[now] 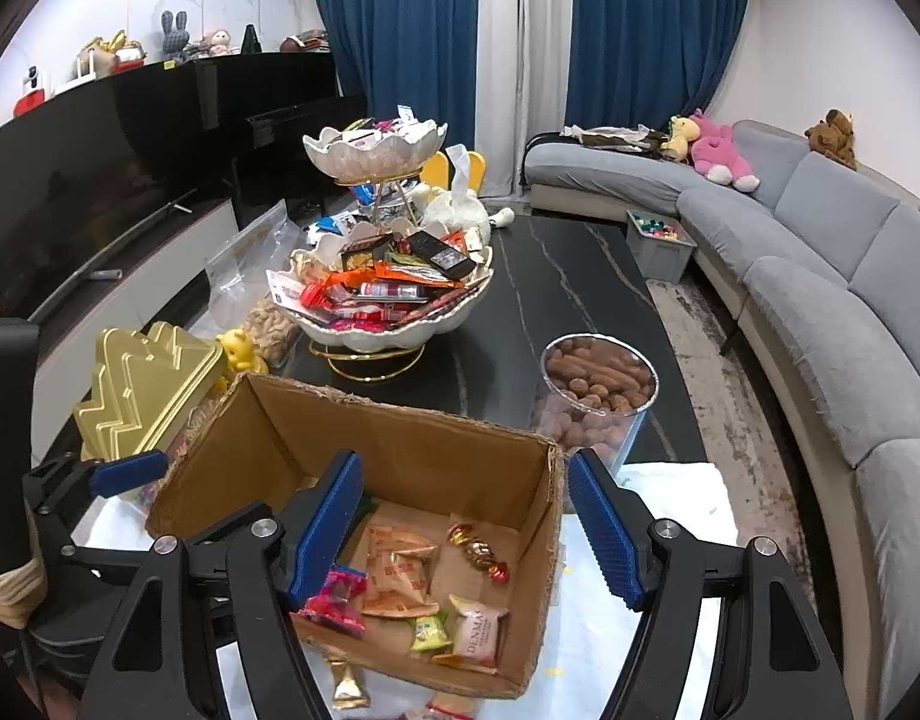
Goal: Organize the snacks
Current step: 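Open both tools to drop the green packet and red candy into the box, then move both tools back toward the remaining snacks beside the box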
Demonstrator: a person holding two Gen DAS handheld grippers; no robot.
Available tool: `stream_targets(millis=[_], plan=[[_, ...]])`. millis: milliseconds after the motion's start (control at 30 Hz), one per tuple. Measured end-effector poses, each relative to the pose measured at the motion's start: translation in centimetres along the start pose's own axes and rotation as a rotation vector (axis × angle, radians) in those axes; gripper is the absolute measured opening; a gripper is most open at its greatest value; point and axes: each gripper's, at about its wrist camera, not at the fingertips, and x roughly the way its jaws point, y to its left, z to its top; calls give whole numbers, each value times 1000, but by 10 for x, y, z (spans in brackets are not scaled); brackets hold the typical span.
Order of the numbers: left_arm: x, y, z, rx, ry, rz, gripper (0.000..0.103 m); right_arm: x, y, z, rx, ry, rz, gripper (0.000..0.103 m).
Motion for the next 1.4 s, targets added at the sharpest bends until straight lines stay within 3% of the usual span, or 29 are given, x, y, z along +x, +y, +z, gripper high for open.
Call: stream_targets(millis=[533,1400], plan=[[-30,-7,-16,-20,-17,6,88,-35,-7,-13,5,-26,-12,72],[-98,-40,-65,70,-110,-7,88,-113,-21,-54,12,-70,-27,72]])
